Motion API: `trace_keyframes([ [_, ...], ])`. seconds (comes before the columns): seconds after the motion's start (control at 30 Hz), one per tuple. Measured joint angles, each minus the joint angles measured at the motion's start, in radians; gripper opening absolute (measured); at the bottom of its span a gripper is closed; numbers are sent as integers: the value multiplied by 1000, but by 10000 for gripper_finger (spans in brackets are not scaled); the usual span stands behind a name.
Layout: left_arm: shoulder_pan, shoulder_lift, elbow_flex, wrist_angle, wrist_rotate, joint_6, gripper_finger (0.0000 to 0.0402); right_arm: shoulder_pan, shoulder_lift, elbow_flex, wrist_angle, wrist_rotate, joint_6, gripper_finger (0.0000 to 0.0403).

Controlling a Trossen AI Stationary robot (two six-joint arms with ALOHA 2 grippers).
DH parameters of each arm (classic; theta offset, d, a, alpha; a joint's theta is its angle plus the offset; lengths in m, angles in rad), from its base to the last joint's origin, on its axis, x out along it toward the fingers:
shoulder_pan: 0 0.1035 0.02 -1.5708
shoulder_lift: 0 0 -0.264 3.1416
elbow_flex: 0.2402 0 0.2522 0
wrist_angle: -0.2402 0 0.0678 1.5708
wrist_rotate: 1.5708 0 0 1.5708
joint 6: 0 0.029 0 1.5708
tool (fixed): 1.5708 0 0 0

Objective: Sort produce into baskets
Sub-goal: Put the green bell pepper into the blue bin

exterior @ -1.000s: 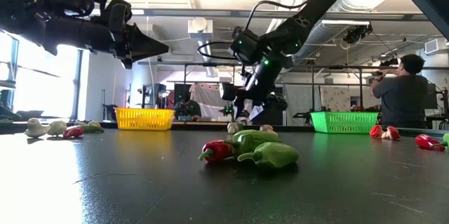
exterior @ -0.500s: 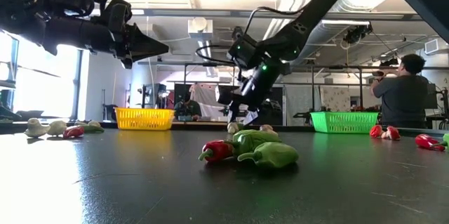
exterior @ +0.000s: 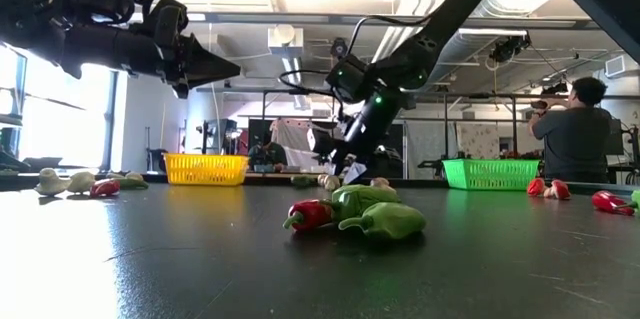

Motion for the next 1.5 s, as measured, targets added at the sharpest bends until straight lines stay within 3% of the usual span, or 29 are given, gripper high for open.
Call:
trace_keyframes([
  [0.27,1,0,0,-2,0,1,0,30,-29,11,78,-72,-58,146],
  [0.57,2,0,0,-2,0,1,0,45,-28,256,-165,-88,-178,213],
  [0.7,1,0,0,3,0,1,0,21,-29,390,-308,-96,-339,217],
  [0.83,1,-2,0,16,0,1,0,-5,-29,502,-419,-182,-577,215],
  [1.07,1,-49,0,16,4,1,0,-45,-25,524,-456,-361,-868,215],
  [1.33,1,-82,0,-10,8,16,0,-39,90,534,-500,-379,-956,215],
  [1.5,-1,-83,0,-48,8,16,0,-42,192,636,-585,-334,-972,215],
])
